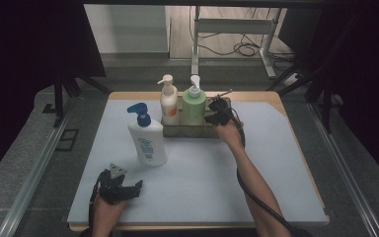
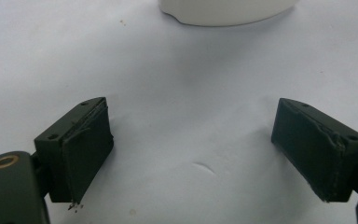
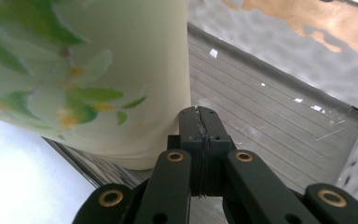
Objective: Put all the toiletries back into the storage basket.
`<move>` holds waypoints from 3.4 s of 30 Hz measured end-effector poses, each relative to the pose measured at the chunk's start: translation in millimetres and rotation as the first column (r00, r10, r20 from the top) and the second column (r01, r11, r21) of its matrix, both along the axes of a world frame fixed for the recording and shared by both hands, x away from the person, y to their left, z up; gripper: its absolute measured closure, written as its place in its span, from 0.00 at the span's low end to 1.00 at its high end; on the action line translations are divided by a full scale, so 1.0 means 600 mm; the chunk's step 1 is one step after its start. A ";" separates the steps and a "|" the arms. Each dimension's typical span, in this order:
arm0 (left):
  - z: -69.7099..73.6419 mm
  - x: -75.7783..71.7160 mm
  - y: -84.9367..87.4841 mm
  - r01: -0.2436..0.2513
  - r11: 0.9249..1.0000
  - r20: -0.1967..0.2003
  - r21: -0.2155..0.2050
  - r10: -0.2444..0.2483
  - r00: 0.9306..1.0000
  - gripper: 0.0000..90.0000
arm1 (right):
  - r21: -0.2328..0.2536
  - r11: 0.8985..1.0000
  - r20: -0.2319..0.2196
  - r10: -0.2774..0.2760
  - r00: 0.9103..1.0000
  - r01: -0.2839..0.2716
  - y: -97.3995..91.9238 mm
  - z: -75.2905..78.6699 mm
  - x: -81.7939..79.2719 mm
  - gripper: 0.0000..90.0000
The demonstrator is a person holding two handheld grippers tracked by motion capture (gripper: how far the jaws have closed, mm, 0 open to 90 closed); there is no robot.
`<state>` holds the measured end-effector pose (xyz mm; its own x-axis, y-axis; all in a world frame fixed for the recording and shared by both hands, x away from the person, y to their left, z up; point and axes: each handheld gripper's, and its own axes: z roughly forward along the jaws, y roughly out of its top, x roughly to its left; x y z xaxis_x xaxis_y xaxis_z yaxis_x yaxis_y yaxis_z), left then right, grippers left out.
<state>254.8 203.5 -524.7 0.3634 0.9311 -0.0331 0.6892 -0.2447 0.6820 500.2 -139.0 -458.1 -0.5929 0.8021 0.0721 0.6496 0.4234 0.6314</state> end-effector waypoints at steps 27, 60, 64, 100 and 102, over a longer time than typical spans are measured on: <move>0.000 0.000 0.000 0.000 1.000 0.000 0.000 0.000 1.000 0.13 | -0.012 1.000 -0.001 0.025 1.000 -0.025 0.030 -0.002 -0.003 1.00; 0.000 0.000 0.000 0.000 1.000 0.001 0.002 0.000 1.000 0.13 | 0.016 0.995 0.074 0.096 0.993 -0.097 0.000 0.025 -0.038 0.79; 0.000 0.000 0.000 0.000 1.000 0.001 0.002 0.000 1.000 0.13 | 0.027 0.995 0.089 0.094 0.992 -0.097 -0.011 0.032 -0.047 0.71; 0.001 0.000 -0.001 -0.001 1.000 -0.004 0.003 0.001 1.000 0.13 | 0.012 0.983 0.114 0.181 0.977 -0.184 -0.075 0.034 -0.148 0.07; 0.001 0.000 -0.001 -0.001 1.000 -0.003 0.004 0.001 1.000 0.13 | 0.012 0.982 0.121 0.187 0.975 -0.190 -0.079 0.034 -0.155 0.05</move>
